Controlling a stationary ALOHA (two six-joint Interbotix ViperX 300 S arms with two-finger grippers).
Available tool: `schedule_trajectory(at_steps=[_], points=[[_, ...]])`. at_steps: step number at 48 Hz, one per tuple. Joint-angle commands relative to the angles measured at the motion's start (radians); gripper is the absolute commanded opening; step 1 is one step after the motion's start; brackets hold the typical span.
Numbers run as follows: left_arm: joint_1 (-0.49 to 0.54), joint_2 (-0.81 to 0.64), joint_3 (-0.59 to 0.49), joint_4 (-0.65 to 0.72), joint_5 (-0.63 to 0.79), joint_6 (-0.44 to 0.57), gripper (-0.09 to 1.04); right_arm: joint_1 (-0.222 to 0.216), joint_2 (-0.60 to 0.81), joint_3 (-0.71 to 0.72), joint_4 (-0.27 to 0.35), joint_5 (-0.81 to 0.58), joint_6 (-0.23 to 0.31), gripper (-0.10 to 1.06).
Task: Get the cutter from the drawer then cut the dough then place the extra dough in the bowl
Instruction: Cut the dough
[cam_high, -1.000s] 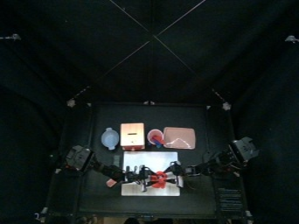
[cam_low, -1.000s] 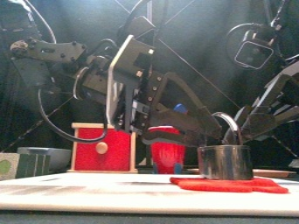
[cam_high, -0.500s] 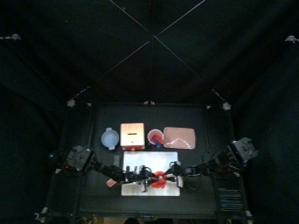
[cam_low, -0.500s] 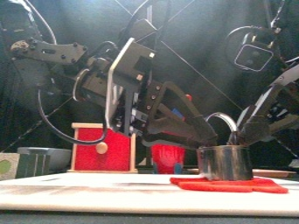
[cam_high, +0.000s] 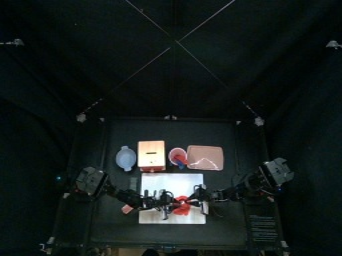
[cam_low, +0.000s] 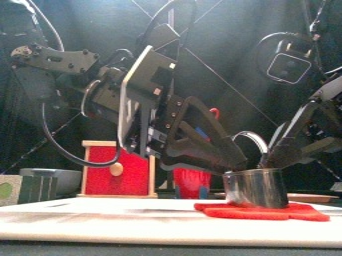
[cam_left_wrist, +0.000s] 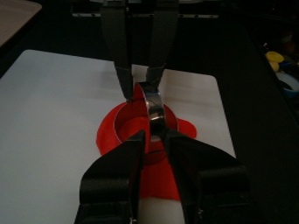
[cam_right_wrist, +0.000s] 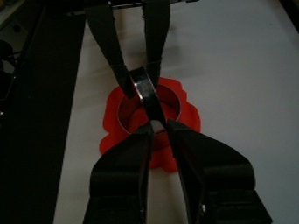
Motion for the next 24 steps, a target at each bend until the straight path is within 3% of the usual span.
schedule_trajectory(at_steps=[1,24], points=[[0.003,-0.003,-0.014,-0.002,-0.002,0.002,0.65,0.006,-0.006,-0.014,-0.002,0.018,0.002,0.59],[0.005,0.023,-0.018,-0.015,0.048,0.002,0.65,0.005,0.015,-0.021,0.003,0.041,0.002,0.59]])
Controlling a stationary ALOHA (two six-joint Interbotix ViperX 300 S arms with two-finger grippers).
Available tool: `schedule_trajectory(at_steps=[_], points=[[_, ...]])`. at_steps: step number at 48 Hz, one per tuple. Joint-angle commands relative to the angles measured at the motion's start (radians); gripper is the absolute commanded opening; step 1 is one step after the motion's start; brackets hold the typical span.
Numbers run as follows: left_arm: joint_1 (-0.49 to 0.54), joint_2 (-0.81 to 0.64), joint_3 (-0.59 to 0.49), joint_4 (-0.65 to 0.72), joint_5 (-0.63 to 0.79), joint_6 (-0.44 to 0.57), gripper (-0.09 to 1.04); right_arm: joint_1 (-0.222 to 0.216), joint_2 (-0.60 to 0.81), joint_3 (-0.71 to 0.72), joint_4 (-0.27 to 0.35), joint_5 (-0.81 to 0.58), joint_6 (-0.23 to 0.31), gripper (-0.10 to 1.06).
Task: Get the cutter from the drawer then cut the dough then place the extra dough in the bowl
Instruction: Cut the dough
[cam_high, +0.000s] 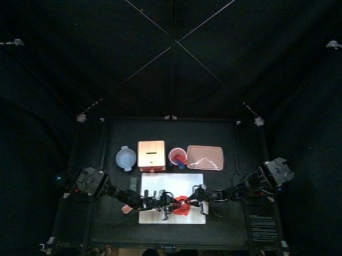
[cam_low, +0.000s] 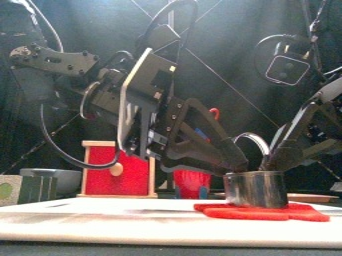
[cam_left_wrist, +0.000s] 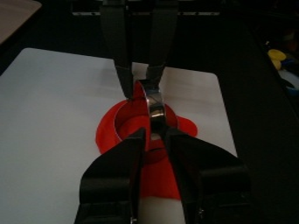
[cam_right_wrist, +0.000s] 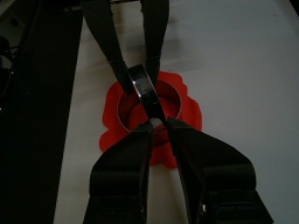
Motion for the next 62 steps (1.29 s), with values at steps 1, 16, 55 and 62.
schedule_trajectory(at_steps=[1,16,55,62], points=[[0.002,0.005,-0.006,-0.003,0.017,-0.002,0.65,0.006,0.011,-0.015,0.0,0.009,0.003,0.59],[0.003,0.025,0.002,-0.014,0.031,-0.003,0.5,0.006,0.028,-0.018,0.015,0.009,0.003,0.58],[0.023,0.041,0.026,-0.058,0.037,-0.003,0.5,-0.005,0.046,-0.035,0.031,0.074,0.005,0.58],[0.025,0.038,0.023,-0.058,0.038,-0.003,0.5,-0.005,0.044,-0.032,0.034,0.086,0.005,0.58]])
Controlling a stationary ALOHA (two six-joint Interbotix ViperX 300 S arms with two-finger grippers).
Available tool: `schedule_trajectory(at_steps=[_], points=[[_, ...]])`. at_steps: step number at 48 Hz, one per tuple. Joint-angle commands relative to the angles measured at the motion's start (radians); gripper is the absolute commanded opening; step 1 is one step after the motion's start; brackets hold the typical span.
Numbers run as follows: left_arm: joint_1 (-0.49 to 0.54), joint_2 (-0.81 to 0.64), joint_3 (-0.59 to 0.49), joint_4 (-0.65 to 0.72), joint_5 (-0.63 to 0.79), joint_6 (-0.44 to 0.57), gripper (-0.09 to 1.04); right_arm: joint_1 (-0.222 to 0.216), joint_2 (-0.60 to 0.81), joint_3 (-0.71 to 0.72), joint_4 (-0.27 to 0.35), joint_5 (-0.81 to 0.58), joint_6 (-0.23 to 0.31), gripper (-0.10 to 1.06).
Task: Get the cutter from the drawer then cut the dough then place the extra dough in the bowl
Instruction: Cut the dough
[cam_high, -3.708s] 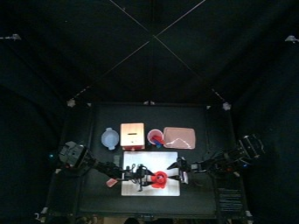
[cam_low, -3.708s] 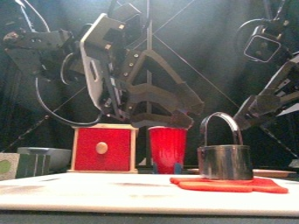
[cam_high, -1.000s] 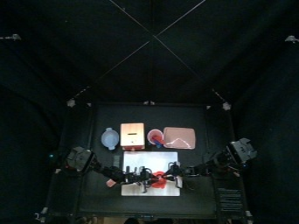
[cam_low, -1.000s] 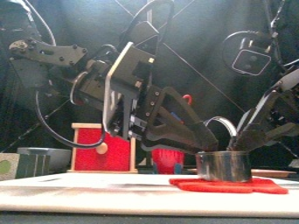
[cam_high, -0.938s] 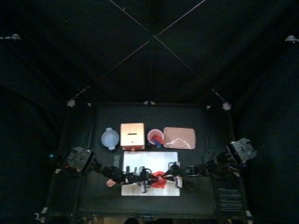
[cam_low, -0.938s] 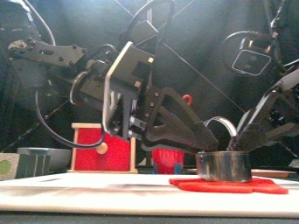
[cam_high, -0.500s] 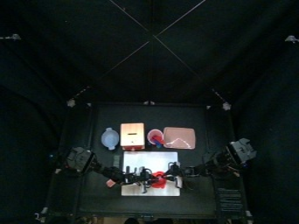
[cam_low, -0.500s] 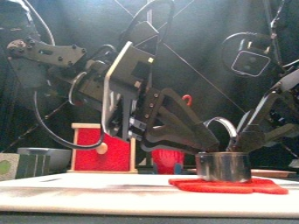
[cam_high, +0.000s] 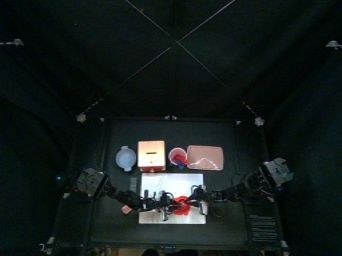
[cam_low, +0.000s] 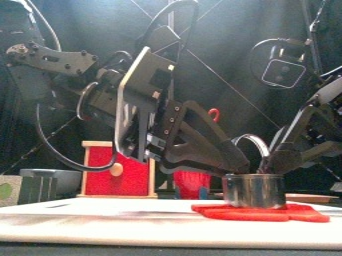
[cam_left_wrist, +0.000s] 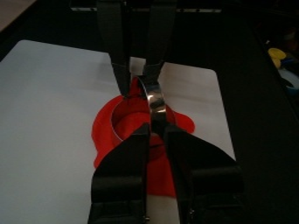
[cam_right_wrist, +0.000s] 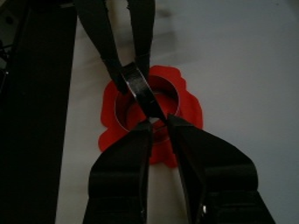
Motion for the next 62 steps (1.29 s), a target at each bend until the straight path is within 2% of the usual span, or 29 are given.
schedule_trajectory(at_steps=[1,10,16,23,31,47,62], points=[[0.021,0.009,0.02,-0.018,0.028,-0.005,0.5,0.002,0.026,-0.012,0.005,0.04,0.005,0.58],[0.029,0.002,0.014,-0.015,0.029,0.002,0.51,0.002,0.006,-0.008,0.009,0.057,0.002,0.59],[0.029,-0.028,0.015,0.009,0.029,0.002,0.55,0.003,-0.02,-0.017,0.003,0.058,-0.003,0.63],[0.029,-0.031,0.018,0.012,0.029,0.002,0.64,0.003,-0.038,-0.018,-0.006,0.063,-0.003,0.73],[0.029,-0.046,0.015,0.041,0.029,0.002,0.67,0.002,-0.044,-0.025,-0.006,0.066,-0.006,0.82],[0.035,-0.097,0.02,0.12,0.028,0.012,0.74,-0.015,-0.141,-0.014,-0.021,0.08,-0.012,0.83],[0.038,-0.133,0.008,0.141,0.029,0.046,0.75,-0.048,-0.156,-0.012,-0.046,0.114,-0.011,0.83]])
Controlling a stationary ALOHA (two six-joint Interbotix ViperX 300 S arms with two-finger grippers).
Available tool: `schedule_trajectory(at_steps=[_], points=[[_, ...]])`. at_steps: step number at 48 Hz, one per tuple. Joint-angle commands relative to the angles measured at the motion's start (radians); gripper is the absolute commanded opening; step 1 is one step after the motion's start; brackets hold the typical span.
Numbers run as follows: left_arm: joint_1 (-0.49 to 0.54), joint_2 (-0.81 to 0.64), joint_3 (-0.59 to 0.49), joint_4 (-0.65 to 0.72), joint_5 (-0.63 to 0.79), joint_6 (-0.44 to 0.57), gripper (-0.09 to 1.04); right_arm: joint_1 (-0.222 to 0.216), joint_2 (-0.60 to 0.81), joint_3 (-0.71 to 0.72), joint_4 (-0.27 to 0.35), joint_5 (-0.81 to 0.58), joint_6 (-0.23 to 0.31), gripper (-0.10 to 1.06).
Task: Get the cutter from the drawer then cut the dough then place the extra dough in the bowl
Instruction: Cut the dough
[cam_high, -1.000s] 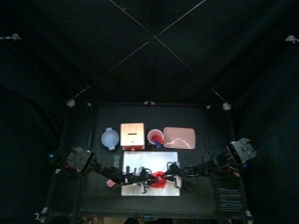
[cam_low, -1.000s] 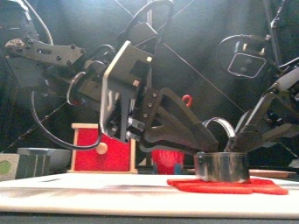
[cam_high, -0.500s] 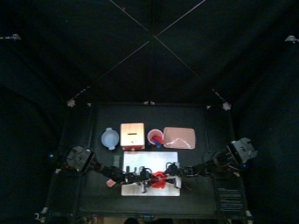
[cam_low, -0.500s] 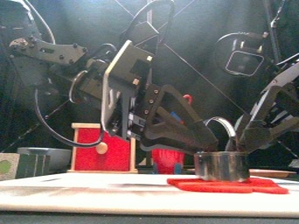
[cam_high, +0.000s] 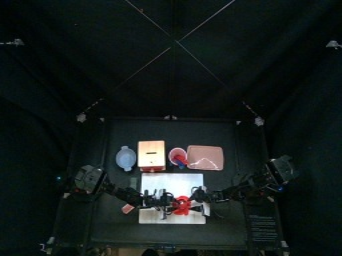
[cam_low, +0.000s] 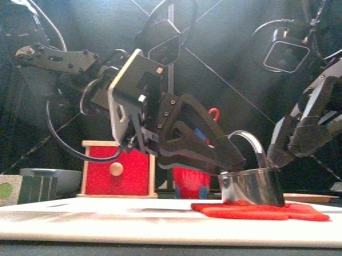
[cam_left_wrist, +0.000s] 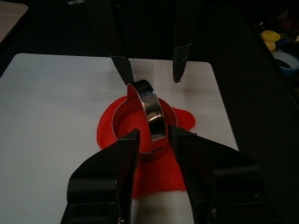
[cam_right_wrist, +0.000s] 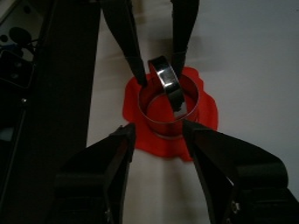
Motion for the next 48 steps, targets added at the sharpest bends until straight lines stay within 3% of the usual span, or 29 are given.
schedule_trajectory(at_steps=[1,10,30,48], points=[[0.006,-0.046,-0.02,0.021,-0.005,0.003,0.75,-0.018,-0.035,-0.006,-0.008,-0.002,-0.002,0.83],[0.008,-0.058,-0.018,0.043,-0.005,0.002,0.75,-0.037,-0.041,-0.011,-0.023,0.0,-0.003,0.83],[0.008,-0.067,0.057,0.035,0.005,-0.005,0.73,-0.095,-0.034,-0.081,-0.127,0.083,-0.002,0.82],[0.014,-0.028,0.034,0.028,0.058,-0.002,0.72,-0.101,0.009,-0.101,-0.146,0.087,-0.002,0.82]])
